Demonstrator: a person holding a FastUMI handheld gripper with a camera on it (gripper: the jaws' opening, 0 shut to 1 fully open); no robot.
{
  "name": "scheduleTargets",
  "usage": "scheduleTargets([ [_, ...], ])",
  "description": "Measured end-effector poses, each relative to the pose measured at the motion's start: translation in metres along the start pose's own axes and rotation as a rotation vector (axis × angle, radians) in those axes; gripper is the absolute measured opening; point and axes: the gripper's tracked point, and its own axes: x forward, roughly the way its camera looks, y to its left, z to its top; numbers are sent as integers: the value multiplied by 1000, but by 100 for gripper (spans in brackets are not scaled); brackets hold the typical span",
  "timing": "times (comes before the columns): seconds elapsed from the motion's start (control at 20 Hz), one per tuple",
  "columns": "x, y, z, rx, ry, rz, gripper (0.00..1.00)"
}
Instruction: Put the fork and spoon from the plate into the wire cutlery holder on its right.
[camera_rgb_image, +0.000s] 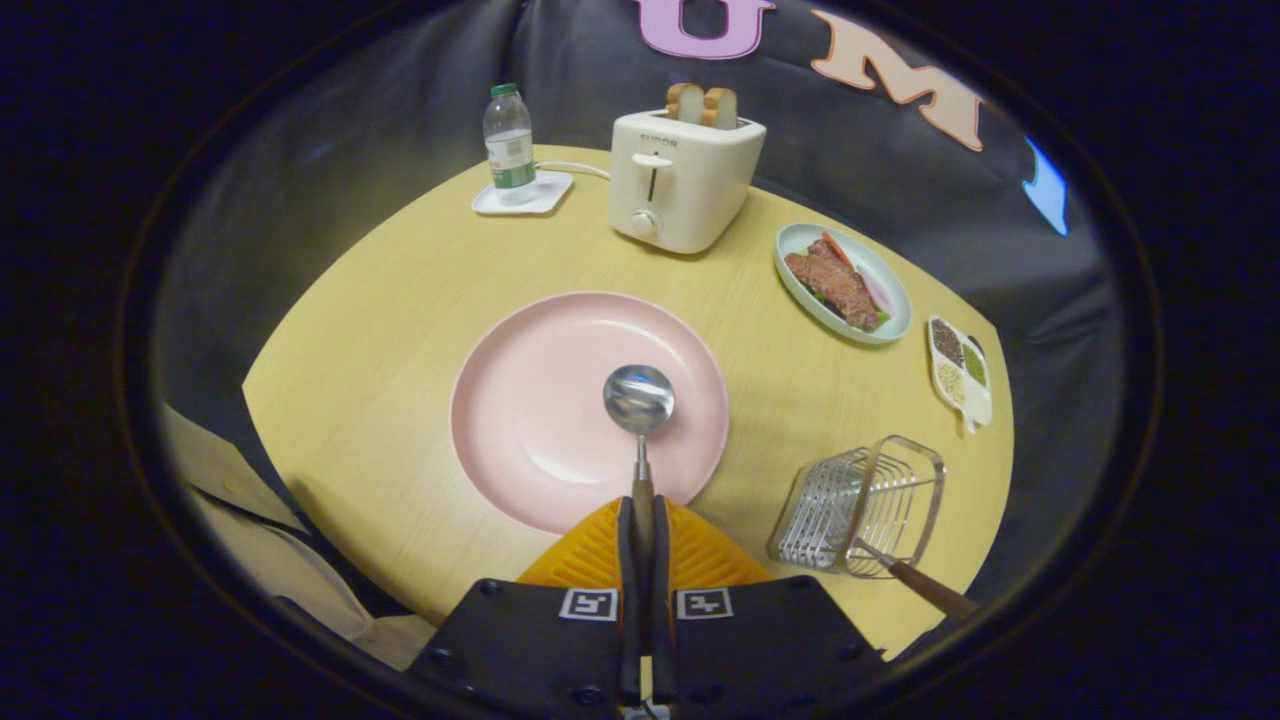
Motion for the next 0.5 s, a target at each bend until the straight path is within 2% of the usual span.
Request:
scheduleTargets([
  [0.5, -36, -48, -8, -37, 33, -32, 7],
])
